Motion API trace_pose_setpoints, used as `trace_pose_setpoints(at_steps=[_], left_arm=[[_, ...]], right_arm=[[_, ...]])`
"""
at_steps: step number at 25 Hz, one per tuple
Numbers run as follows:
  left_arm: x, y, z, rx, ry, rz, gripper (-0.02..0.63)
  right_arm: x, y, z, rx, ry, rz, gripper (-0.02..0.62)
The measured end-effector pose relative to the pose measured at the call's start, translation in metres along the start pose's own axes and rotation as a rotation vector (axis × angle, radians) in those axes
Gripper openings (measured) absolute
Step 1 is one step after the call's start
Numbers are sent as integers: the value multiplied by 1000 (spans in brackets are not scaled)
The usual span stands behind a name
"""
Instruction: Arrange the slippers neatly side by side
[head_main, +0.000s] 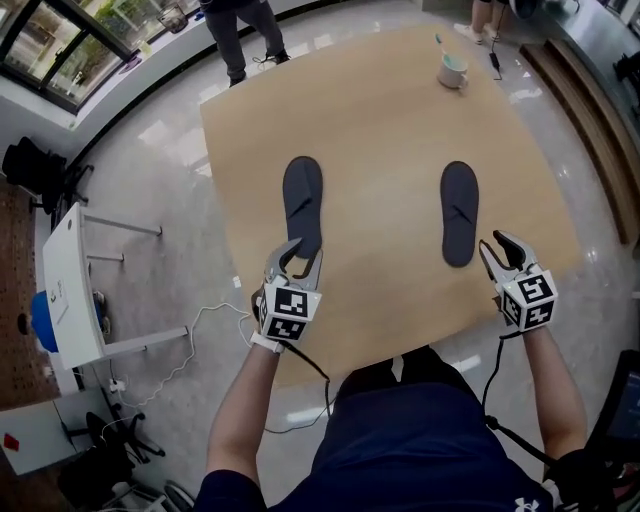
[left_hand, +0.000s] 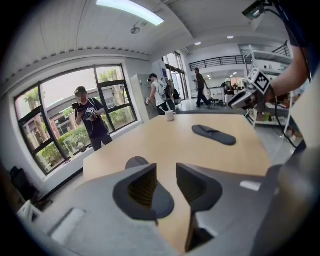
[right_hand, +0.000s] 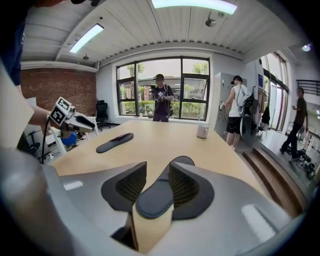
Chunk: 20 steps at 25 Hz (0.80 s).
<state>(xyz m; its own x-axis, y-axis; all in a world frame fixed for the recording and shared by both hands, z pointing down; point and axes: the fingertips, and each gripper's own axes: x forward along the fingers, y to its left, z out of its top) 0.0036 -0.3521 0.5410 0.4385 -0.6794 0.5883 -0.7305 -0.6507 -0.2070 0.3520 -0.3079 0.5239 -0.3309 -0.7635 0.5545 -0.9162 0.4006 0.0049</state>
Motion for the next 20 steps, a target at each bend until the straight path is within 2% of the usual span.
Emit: trace_pose_setpoints(at_steps=[2, 7, 10, 12, 16, 18, 20], left_arm=[[15, 19, -7, -1, 29, 2, 130], [55, 49, -37, 28, 203, -70, 255], [78, 66, -48, 32, 266, -96, 273], [92, 74, -57, 67, 296, -117, 281], [115, 69, -78, 190, 360, -221, 392], [122, 67, -84, 261, 377, -272, 397], [125, 68, -84, 285, 377, -313, 397]], right_arm=[[23, -11, -3, -30, 19, 25, 152], [65, -32, -12, -54, 72, 83, 195], [82, -38, -14, -68, 87, 115, 209], [93, -37, -18, -100, 97, 149, 221], [111, -31, -21, -183, 98, 248, 252], [121, -32, -24, -224, 116, 282, 258], [130, -31, -26, -259, 143, 305, 258]])
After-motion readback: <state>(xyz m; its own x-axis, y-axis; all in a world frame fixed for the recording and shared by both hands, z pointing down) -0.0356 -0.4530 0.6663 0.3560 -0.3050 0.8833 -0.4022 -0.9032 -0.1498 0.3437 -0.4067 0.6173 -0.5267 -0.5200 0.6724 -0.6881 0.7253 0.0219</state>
